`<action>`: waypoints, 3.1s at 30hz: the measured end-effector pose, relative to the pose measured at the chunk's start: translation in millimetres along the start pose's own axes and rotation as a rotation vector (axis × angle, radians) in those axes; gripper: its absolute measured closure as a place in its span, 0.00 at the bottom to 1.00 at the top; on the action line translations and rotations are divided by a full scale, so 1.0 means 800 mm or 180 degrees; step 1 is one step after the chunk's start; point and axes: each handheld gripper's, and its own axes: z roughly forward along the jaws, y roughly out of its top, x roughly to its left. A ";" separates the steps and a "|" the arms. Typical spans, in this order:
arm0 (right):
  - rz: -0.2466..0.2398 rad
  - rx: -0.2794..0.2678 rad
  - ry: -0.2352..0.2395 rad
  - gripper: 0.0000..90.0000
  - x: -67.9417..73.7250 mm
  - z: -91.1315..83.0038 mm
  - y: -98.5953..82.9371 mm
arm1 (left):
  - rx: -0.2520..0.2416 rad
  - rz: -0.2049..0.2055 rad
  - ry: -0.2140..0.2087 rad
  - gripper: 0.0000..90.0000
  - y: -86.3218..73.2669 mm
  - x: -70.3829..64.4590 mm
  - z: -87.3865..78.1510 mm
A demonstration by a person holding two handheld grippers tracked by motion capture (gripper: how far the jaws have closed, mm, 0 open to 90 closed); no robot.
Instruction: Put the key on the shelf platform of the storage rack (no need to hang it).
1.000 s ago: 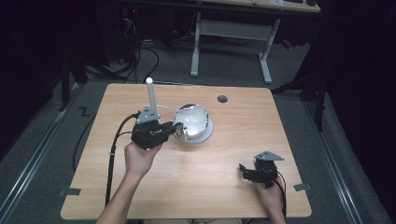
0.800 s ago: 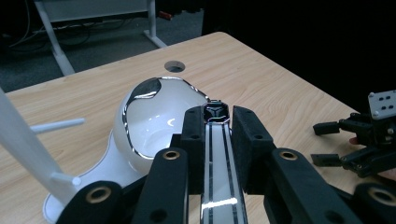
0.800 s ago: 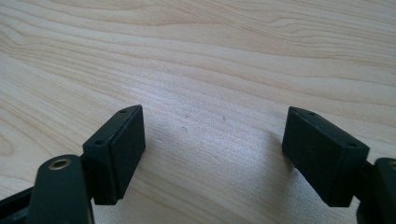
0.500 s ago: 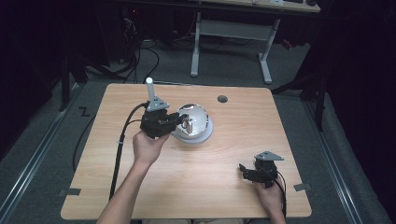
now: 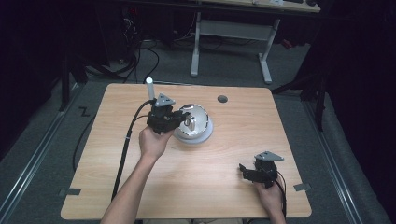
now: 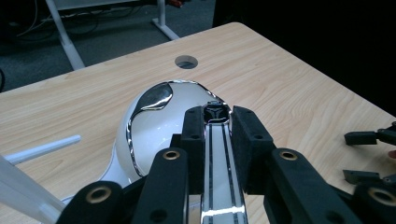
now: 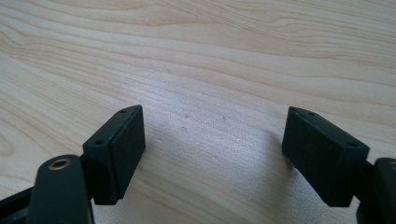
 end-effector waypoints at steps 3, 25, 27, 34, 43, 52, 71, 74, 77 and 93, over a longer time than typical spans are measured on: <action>0.0000 0.0000 0.0000 0.24 0.000 0.000 0.000 | 0.0003 -0.0006 0.0025 0.84 -0.002 0.002 0.008; -0.0002 -0.0001 0.0000 0.24 0.000 0.000 0.000 | -0.0024 0.0083 0.0186 0.84 -0.025 0.017 0.053; -0.0001 0.0000 0.0000 0.24 0.000 0.000 0.000 | -0.0028 0.0087 0.0213 0.84 -0.027 0.018 0.057; -0.0002 -0.0001 0.0000 0.24 0.000 0.000 0.000 | -0.0042 0.0050 0.0221 0.84 -0.028 0.022 0.067; -0.0002 -0.0001 0.0000 0.24 0.000 0.000 0.000 | -0.0010 0.0062 0.0326 0.84 -0.035 0.030 0.086; -0.0002 -0.0001 0.0000 0.24 0.000 0.000 0.000 | -0.0017 0.0130 0.0448 0.84 -0.049 0.037 0.102; -0.0001 0.0000 0.0001 0.24 0.000 0.000 0.000 | 0.0018 0.0306 0.0560 0.66 -0.056 0.042 0.104; -0.0001 0.0000 0.0001 0.24 0.000 0.000 0.000 | 0.0020 0.0342 0.0508 0.63 -0.057 0.039 0.095; 0.0000 -0.0001 0.0001 0.24 0.000 0.000 0.000 | 0.0017 0.0366 0.0474 0.61 -0.055 0.038 0.088; 0.0000 0.0000 0.0000 0.24 0.000 0.000 0.000 | -0.0138 0.0159 0.0347 0.55 -0.021 0.051 0.043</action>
